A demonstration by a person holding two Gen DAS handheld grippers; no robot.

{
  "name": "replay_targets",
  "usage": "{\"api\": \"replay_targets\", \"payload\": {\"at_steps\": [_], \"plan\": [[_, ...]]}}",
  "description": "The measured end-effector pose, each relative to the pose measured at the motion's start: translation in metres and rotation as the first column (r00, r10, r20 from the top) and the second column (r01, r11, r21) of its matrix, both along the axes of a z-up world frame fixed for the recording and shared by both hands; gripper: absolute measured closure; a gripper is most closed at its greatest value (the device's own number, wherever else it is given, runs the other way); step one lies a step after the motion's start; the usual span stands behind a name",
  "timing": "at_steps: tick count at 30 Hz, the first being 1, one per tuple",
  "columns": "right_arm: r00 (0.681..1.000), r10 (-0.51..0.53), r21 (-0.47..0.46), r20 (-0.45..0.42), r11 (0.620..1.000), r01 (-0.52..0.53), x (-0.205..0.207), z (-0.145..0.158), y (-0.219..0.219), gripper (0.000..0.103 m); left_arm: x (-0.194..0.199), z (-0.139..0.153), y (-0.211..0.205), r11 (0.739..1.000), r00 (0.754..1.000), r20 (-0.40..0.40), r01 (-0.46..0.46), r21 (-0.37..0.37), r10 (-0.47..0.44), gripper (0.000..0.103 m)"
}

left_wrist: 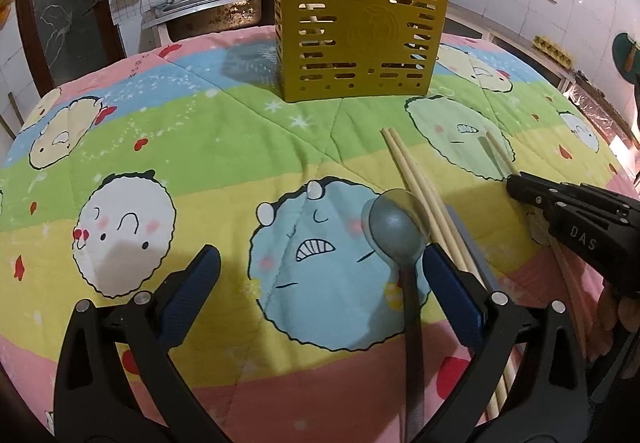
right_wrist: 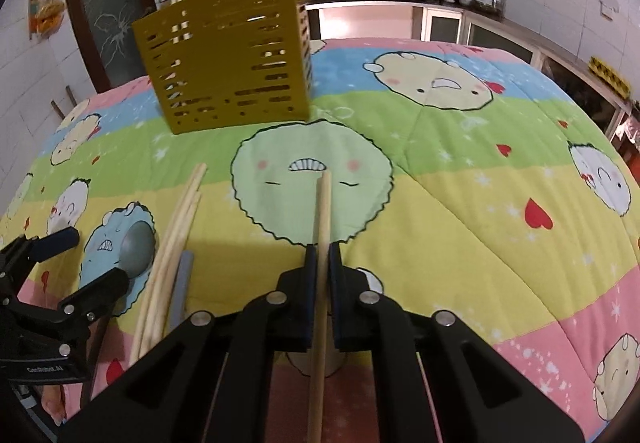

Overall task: Organize utensils
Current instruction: 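Lift the spoon and chopstick and carry both toward the yellow holder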

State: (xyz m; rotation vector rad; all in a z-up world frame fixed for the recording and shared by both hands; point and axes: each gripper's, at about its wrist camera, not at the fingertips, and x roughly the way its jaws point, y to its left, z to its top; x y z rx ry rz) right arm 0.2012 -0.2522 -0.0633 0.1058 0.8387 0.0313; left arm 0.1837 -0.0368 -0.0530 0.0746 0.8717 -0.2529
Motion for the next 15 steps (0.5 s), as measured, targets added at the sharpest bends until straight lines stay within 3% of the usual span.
{"api": "replay_targets", "payload": {"at_steps": [7,15], "plan": [[1.0,-0.003,0.005,-0.002,1.0,0.003,-0.001,-0.002,-0.002,0.096,-0.001,-0.004,-0.013,0.999,1.0,-0.017,0.018,0.038,-0.018,0.005],[1.0,-0.006,0.013,-0.003,1.0,0.006,-0.002,-0.003,-0.003,0.096,0.012,-0.009,-0.017,0.999,0.998,-0.056,-0.023,0.041,0.025,0.005]]}}
